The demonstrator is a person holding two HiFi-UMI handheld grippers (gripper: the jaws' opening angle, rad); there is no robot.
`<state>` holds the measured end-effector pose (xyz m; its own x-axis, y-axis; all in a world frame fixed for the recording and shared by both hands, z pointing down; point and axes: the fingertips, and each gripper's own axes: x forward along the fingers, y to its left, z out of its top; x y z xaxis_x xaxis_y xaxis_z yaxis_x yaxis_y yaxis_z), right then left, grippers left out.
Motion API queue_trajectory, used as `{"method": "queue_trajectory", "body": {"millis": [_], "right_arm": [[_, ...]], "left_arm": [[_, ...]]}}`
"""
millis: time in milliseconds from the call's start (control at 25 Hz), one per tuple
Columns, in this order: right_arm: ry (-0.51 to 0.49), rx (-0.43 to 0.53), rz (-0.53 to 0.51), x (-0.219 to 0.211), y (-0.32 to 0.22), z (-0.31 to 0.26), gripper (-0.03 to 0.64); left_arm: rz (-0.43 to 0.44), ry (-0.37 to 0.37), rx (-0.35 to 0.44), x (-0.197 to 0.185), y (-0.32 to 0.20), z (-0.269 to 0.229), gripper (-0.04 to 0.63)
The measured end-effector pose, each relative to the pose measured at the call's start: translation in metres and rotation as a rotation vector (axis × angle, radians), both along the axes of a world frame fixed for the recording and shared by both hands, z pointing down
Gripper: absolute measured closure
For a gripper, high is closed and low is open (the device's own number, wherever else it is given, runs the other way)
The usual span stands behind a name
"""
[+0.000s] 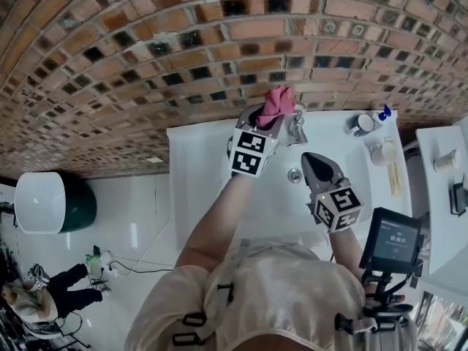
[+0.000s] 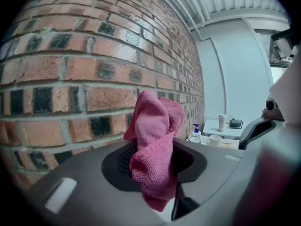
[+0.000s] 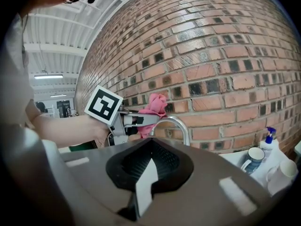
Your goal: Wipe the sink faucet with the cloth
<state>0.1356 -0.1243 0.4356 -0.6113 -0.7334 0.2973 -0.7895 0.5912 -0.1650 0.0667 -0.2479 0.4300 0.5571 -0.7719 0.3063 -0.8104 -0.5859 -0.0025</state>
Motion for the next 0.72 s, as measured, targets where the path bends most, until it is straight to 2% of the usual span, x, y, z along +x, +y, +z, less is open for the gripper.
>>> {"method": "queue_trajectory", "body": {"millis": [160,480,640,720], "right_arm": [[-0.002,0.006,0.007,0.000,0.001,0.000,0.630],[0.014,-0.003,0.005,0.002,0.007,0.005,0.630],[0.014,0.003,0.009,0.003,0.006,0.002,0.630],[0.013,0.005,0.011,0.004,0.006,0.001,0.630]], "left_arm": [[-0.046,0.033,-0.067,-0.022,0.003,0.022,0.456],[-0.116,0.047,-0.110,-0.035,0.008,0.056,0.456],[-0.149,0.065,-0.165,-0.044,0.017,0.068,0.457],[-0.159,0.103,-0.135,-0.039,0.021,0.054,0.457]]}}
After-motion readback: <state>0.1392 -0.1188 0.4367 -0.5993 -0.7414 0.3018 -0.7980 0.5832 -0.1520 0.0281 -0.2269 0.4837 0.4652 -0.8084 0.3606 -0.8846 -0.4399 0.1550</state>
